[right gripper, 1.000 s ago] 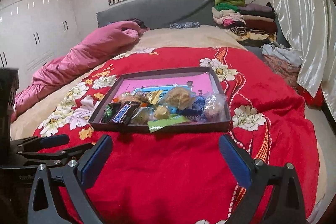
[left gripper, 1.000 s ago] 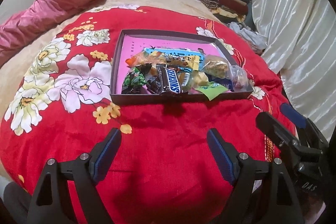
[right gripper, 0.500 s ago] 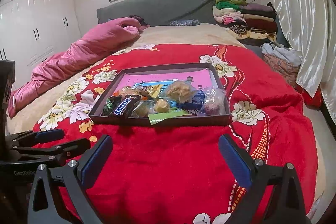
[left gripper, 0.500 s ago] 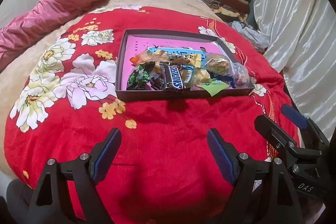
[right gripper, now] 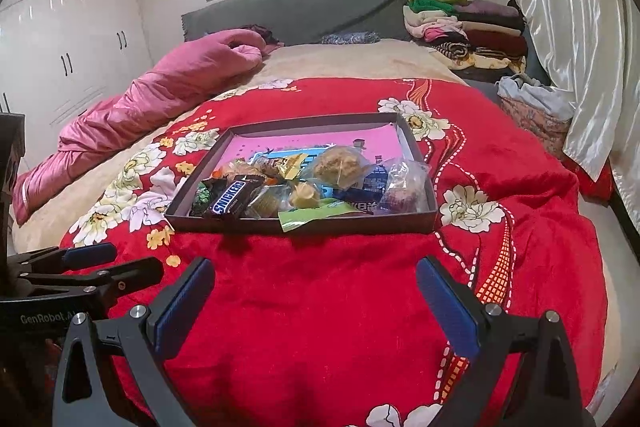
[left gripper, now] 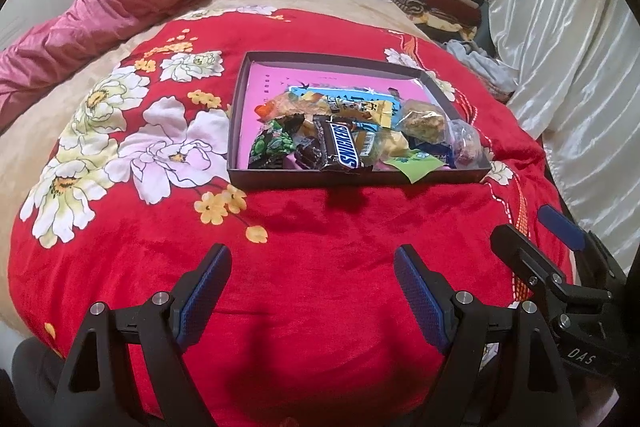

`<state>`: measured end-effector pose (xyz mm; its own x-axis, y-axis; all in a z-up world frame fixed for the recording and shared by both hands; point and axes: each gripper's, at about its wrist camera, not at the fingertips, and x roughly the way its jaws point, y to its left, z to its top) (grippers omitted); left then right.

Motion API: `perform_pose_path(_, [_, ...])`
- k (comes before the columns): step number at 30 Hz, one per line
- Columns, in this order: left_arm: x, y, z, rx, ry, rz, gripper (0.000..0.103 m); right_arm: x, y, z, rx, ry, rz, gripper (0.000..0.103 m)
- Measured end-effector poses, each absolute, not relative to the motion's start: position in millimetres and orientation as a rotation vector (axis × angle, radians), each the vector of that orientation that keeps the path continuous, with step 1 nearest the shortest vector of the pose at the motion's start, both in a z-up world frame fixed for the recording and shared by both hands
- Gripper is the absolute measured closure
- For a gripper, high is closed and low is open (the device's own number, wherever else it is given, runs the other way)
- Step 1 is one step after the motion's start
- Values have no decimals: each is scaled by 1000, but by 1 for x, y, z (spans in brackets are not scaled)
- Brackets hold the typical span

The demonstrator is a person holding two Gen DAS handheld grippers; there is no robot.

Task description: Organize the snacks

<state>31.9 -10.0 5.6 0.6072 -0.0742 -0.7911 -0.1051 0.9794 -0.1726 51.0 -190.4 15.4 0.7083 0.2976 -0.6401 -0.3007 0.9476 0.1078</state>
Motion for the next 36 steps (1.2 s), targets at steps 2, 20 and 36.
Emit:
perform_pose_path(2, [32,-9,6,-210,920,19,19,51,-190,15,-5,712,334,1])
perform_pose_path(20, [33,-12,5,-188,918,35,19,51,-188,16,-27,705,326,1])
perform_pose_path(36, [37,-5,6,-193,885,47,19,53,-193,15,-29,702,314,1])
